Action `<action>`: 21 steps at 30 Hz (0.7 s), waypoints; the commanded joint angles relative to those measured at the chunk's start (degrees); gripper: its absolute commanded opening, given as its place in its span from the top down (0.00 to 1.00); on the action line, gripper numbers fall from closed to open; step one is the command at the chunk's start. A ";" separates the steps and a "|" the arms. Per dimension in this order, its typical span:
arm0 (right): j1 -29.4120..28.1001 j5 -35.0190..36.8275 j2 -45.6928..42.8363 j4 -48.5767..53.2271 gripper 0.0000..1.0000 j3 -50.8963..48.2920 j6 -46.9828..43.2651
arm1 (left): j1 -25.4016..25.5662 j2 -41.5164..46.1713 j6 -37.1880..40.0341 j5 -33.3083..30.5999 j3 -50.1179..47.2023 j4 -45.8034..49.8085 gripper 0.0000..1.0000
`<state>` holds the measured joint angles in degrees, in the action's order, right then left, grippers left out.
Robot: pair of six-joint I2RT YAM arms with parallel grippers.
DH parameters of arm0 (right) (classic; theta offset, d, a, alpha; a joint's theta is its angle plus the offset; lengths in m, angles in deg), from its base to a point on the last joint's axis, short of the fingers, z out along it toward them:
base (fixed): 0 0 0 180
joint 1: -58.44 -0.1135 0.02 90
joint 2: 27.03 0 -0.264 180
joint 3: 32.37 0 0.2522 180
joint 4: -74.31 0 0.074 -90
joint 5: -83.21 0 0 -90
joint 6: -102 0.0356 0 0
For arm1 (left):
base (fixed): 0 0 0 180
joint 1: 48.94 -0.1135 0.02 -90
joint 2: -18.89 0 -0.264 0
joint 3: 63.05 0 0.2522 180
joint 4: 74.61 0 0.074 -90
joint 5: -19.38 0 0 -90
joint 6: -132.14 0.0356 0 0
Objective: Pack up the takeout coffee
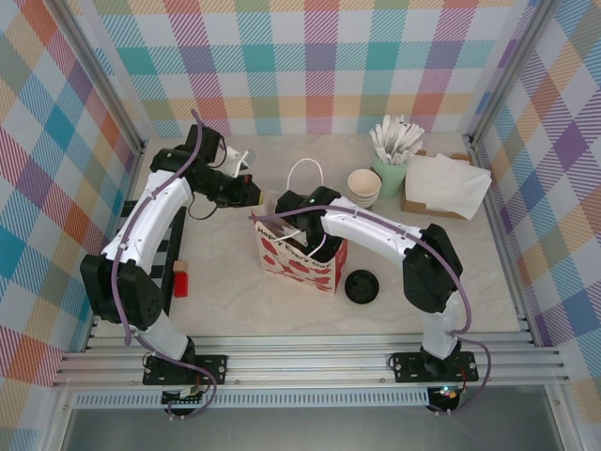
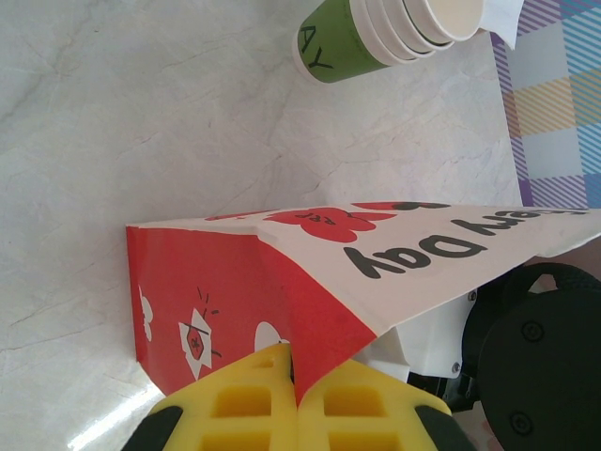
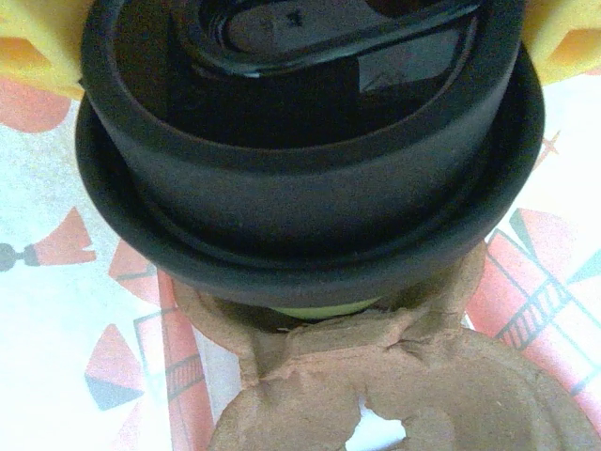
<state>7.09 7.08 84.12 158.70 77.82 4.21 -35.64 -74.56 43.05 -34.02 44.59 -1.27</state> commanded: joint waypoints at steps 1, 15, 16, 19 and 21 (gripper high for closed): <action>0.37 -1.04 -0.05 0.95 0.62 -1.68 -0.73 | -0.64 1.60 0.15 0.05 -0.91 -0.51 1.00; 0.26 -0.77 0.12 0.68 0.62 -1.46 -1.69 | -0.64 1.34 -0.14 0.05 -0.99 -0.68 1.00; 0.34 -0.86 0.12 0.65 0.62 -1.41 -1.70 | -0.64 1.34 -0.18 0.05 -0.99 -0.68 1.00; 0.35 -0.95 0.13 0.59 0.62 -1.24 -1.79 | -0.63 1.45 -0.20 0.05 -0.99 -0.77 1.00; 0.34 -0.93 0.14 0.52 0.62 -1.20 -1.95 | -0.64 1.43 -0.20 0.12 -0.99 -0.76 1.00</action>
<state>7.09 7.08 84.10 158.70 77.79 3.75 -35.64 -74.56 43.03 -34.02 44.59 -1.29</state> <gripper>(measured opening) 0.804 0.036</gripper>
